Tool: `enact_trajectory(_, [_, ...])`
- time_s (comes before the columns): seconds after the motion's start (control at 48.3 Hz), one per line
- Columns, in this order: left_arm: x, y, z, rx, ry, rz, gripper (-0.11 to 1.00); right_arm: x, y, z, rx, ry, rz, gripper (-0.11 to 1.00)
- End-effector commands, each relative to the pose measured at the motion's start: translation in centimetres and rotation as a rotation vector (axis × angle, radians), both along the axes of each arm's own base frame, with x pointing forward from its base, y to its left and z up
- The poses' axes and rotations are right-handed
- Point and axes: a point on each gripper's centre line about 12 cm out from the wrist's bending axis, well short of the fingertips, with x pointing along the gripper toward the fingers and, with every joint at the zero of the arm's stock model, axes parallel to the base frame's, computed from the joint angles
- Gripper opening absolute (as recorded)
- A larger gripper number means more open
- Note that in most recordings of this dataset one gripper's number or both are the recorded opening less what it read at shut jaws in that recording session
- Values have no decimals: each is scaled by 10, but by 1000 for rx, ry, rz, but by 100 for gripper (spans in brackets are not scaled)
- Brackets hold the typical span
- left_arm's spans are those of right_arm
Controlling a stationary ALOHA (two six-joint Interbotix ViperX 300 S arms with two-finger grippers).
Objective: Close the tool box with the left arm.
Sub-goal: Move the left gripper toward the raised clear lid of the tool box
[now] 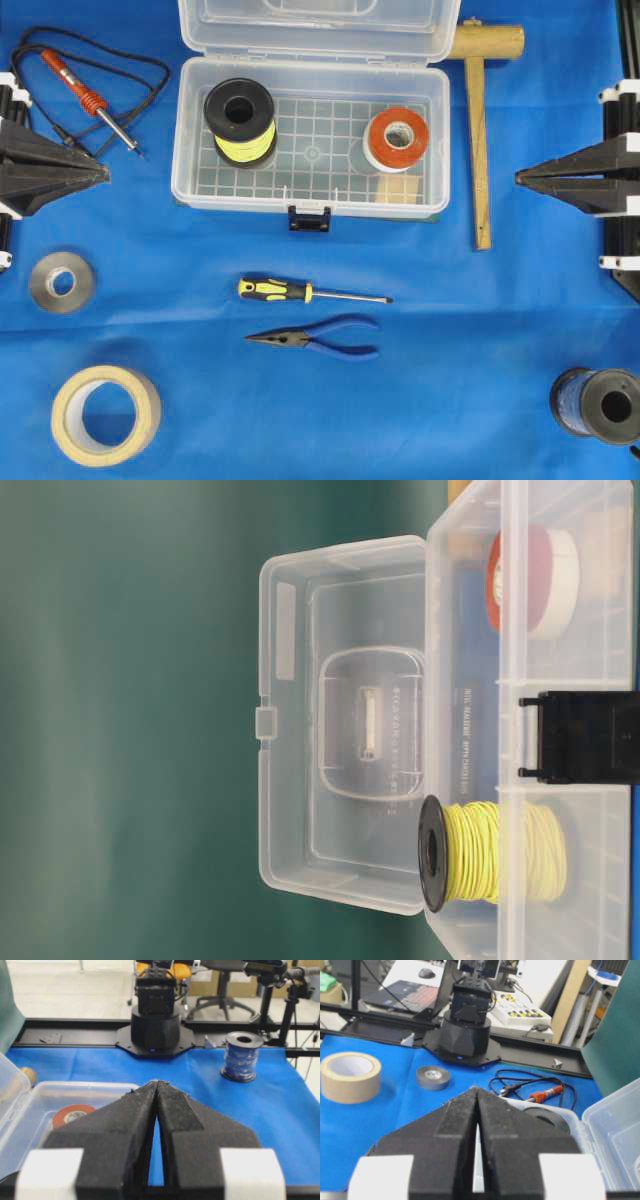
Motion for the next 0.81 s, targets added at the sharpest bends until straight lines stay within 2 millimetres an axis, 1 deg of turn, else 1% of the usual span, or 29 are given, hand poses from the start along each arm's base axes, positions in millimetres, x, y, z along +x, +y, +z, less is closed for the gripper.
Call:
enact_trajectory(0.0, [4, 3, 9, -24, -21, 18, 0, 3, 0, 17, 3, -41, -2, 0])
enact_trajectory(0.166, [6, 9, 15, -27, -2, 47, 0, 5, -1, 22, 3, -5, -3, 0])
enact_trajectory(0.29, [11, 21, 26, -23, 31, 102, 0, 7, -1, 19, 5, 28, -6, 0])
enact_trajectory(0.456, [18, 48, 48, -11, 87, 219, 0, 8, -3, 15, 5, 46, -14, 0])
enact_trajectory(0.663, [34, 86, 68, 43, 230, 349, 1, 10, -8, 9, 8, 83, -39, 0])
enact_trajectory(0.705, [37, 94, 71, 52, 253, 371, 3, 10, -9, 7, 7, 93, -43, 0])
enact_trajectory(0.787, [46, 111, 75, 62, 302, 413, 19, 11, -10, 5, 9, 104, -49, 0])
